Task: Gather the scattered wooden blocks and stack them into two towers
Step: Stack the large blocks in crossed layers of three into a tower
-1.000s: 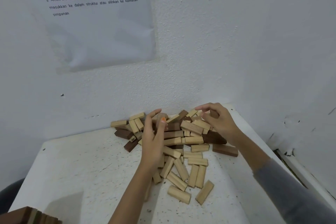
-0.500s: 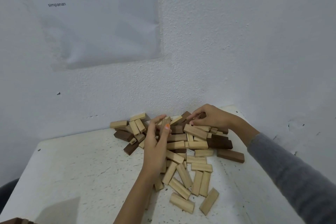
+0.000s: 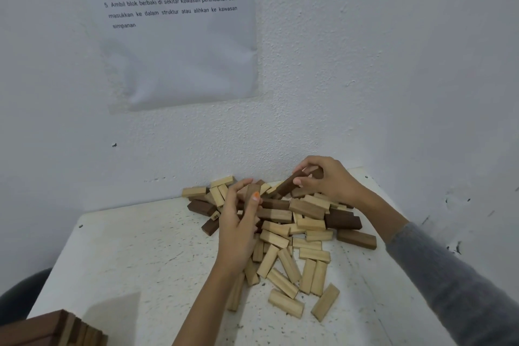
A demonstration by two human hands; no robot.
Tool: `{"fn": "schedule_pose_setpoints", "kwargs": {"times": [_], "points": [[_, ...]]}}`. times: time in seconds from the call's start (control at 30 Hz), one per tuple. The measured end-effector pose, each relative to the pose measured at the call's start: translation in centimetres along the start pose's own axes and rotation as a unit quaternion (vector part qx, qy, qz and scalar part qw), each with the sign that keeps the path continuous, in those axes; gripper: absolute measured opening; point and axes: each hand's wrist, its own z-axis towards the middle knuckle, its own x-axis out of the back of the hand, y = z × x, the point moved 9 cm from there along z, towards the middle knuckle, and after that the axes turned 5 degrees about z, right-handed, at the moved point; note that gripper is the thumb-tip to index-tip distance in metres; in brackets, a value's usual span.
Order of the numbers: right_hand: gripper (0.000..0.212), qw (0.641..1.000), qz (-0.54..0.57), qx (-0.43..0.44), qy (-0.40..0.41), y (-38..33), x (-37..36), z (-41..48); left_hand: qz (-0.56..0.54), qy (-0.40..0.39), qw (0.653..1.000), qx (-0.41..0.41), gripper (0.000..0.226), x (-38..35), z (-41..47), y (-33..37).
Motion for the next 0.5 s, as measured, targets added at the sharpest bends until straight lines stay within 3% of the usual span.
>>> {"fn": "schedule_pose_setpoints", "kwargs": {"times": [0.2, 0.5], "points": [[0.020, 0.989, 0.138, 0.024, 0.041, -3.8, -0.6, -2.8, -0.002, 0.017, 1.000, -0.024, 0.025, 1.7, -1.5, 2.4], [0.015, 0.987, 0.148, 0.059, 0.022, -8.1, -5.3, -7.9, -0.043, 0.028, 0.999, -0.007, 0.030, 4.1, -5.9, 4.1]]}}
